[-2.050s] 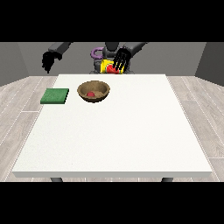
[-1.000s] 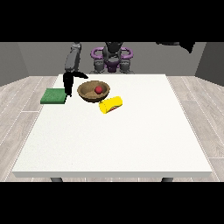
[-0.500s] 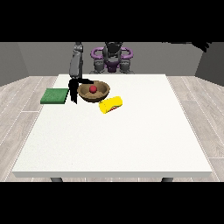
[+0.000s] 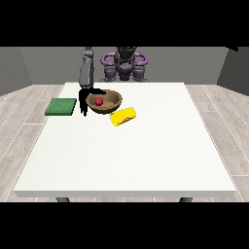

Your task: Pick the cup and pour the ball into the bowl, then pick the bowl and place it on the pad

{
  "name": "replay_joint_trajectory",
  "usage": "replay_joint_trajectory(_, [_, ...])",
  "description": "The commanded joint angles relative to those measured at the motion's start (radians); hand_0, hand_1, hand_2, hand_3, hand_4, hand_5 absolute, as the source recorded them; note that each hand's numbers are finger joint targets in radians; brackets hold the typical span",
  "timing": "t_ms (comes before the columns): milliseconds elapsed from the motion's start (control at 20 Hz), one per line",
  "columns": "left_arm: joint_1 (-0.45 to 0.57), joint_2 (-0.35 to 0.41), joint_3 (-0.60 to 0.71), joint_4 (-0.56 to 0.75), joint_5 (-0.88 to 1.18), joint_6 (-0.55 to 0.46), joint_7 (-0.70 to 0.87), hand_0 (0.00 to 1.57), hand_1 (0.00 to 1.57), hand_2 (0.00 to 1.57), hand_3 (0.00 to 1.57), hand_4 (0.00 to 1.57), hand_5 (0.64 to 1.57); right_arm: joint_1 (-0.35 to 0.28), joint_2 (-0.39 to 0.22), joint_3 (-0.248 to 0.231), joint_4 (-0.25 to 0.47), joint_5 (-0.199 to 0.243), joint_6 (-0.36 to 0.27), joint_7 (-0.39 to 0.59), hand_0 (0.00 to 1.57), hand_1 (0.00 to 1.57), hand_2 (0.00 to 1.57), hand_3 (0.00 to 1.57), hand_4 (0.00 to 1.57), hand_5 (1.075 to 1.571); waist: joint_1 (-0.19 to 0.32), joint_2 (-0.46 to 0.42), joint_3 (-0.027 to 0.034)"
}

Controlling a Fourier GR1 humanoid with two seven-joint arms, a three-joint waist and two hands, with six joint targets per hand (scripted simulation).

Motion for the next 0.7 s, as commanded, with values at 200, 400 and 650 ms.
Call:
replay_joint_trajectory(200, [-0.034,0.051,0.03,0.004,0.033,-0.026,-0.002,0.0,0.0,0.0,0.0,0.41,1.547,0.032,-0.015,0.005,0.08,0.054,-0.132,0.087,1.57,1.57,1.57,1.57,1.09,1.459,0.044,0.094,0.0154])
replay_joint_trajectory(400, [-0.048,0.076,0.041,0.022,0.059,-0.028,0.036,0.0,0.0,0.0,0.0,0.62,1.569,0.032,-0.044,0.001,0.059,0.056,-0.143,0.109,1.57,1.57,1.57,1.57,1.08,1.485,0.038,0.065,0.0158])
replay_joint_trajectory(650, [0.027,0.08,0.063,0.121,0.057,-0.096,-0.02,0.0,0.0,0.0,0.0,0.71,1.57,-0.005,-0.098,0.032,-0.016,0.082,-0.212,0.287,1.57,1.57,1.57,1.57,1.06,1.517,0.019,-0.02,0.0136])
